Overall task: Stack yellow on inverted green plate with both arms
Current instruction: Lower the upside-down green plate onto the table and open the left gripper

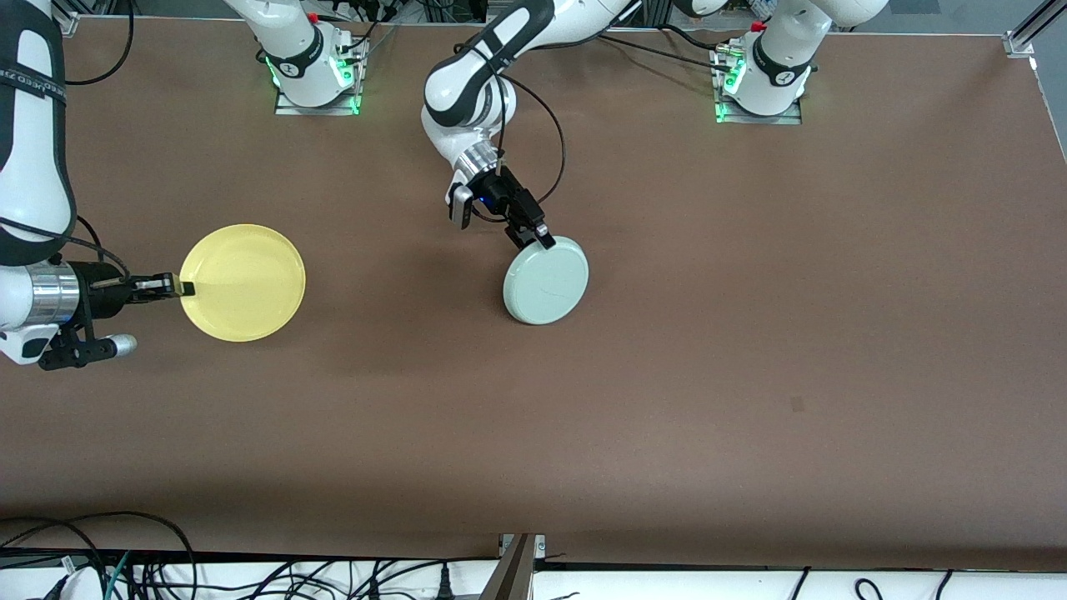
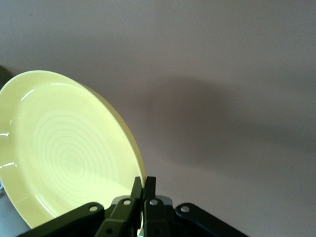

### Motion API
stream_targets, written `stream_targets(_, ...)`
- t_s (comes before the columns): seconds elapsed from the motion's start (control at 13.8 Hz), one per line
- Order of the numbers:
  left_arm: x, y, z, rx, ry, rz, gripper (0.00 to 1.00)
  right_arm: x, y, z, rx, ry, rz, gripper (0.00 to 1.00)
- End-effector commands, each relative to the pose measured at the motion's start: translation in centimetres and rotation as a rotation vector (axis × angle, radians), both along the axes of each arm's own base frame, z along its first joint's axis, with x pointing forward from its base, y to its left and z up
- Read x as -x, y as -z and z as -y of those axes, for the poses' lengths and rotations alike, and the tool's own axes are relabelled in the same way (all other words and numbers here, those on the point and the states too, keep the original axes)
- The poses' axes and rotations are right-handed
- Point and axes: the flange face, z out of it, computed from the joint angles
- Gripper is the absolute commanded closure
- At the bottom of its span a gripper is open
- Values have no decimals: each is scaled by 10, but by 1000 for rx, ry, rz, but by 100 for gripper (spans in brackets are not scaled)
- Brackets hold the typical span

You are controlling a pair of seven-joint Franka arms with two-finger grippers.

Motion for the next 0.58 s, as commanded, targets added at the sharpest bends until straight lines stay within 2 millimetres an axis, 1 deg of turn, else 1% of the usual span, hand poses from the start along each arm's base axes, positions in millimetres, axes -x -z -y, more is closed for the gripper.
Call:
stream_targets(0.0, 37, 8, 14, 143, -53, 16, 0, 2, 0, 1, -18, -12, -8, 100)
stream_targets(0.07, 50, 11, 17, 206, -85, 13, 0, 3, 0, -1, -18, -13, -10, 100)
stream_targets(0.22, 64, 9, 28, 270, -65, -18, 0, 3, 1, -12, -16, -22, -14, 100)
stream_targets(0.29, 69, 11, 34, 304, -55, -45, 0, 2, 2, -11, -16, -21, -13, 100)
stream_targets(0.44, 70, 15, 48, 488, -52, -82, 0, 4, 8, -11, -17, -21, -22, 100)
stream_targets(0.51, 62, 17, 54, 600, -54, -97, 0, 4, 8, -11, -16, -20, -23, 100)
